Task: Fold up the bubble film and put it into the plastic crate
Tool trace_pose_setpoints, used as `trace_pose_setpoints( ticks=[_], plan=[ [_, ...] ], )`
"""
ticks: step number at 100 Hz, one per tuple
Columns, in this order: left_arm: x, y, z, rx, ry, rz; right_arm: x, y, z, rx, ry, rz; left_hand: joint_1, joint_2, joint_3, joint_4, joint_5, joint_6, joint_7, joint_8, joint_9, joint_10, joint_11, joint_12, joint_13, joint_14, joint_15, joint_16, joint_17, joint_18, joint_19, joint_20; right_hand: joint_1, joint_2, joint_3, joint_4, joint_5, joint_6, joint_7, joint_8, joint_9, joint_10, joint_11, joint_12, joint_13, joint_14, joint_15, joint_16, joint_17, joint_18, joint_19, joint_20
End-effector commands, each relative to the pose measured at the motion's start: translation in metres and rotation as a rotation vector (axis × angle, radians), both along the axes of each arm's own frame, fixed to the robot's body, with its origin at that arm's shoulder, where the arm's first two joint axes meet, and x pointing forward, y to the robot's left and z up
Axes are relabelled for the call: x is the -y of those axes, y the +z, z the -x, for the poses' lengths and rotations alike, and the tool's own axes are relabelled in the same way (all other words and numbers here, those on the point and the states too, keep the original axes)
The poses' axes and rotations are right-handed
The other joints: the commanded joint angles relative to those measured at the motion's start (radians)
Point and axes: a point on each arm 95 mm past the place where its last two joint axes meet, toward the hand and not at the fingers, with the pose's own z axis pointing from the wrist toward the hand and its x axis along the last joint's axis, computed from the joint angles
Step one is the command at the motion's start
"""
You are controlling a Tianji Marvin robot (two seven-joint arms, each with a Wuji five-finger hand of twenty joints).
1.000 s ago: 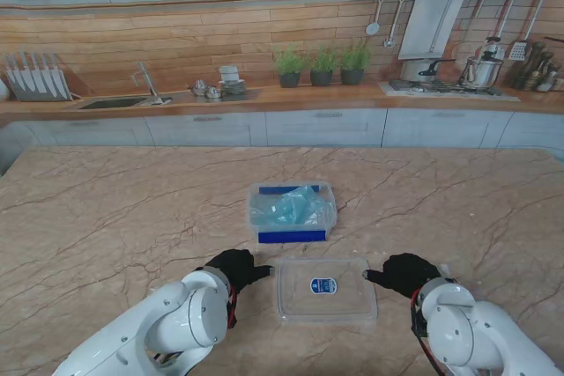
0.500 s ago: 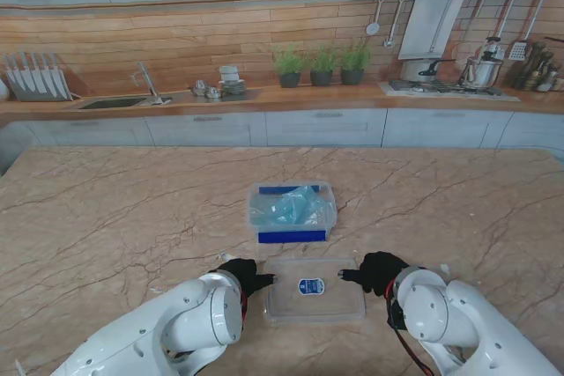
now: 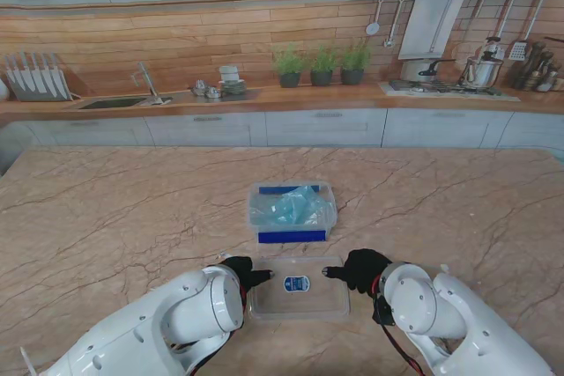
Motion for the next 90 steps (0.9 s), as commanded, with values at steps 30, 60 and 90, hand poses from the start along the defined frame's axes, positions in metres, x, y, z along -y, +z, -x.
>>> trace_pose_setpoints(
  ticks=[30,60,90],
  plan=[
    [-0.003,-0.013,0.008,-0.047,0.042,-0.030,-0.017,-0.003,-0.007,-0.016,0.003,-0.028,-0.017,0.027,-0.019,-0.010,-0.033,-0.098,-0.191,-0.168,-0.084,0.027,-0.115,-0.064,-0.036,0.071,-0.032,-0.002,-0.029,-0.001,-0.010,-0.002,-0.034,0.044,0.003,0.038,-0.060,-0.085,-0.189,-0.095,-0.004,0.118,0.019,0.006,0.024,0.064,0.034,-0.005,-0.003,-0.113,0.175,0.025],
    [-0.009,-0.013,0.007,-0.050,0.064,-0.047,-0.022,-0.002,-0.019,-0.016,0.028,0.008,-0.043,0.015,-0.016,-0.006,-0.041,-0.093,-0.170,-0.155,-0.087,0.029,-0.112,-0.067,-0.038,0.075,-0.037,-0.001,-0.029,0.006,-0.012,-0.001,-0.035,0.035,0.012,0.044,-0.087,-0.147,-0.084,-0.006,0.014,0.097,0.032,0.006,0.036,0.051,0.046,0.003,0.005,-0.125,0.182,0.027],
    [-0.014,-0.018,0.006,-0.041,0.101,-0.055,-0.021,-0.004,-0.029,0.003,0.027,0.121,-0.055,0.003,-0.014,-0.005,-0.036,-0.087,-0.185,-0.166,-0.088,0.037,-0.116,-0.077,-0.034,0.078,-0.043,-0.004,-0.023,0.008,-0.009,0.003,-0.040,0.033,0.016,0.044,-0.066,-0.135,-0.035,0.015,0.062,0.089,0.040,0.001,0.085,0.052,0.058,-0.001,0.048,-0.118,0.205,0.027]
  ],
)
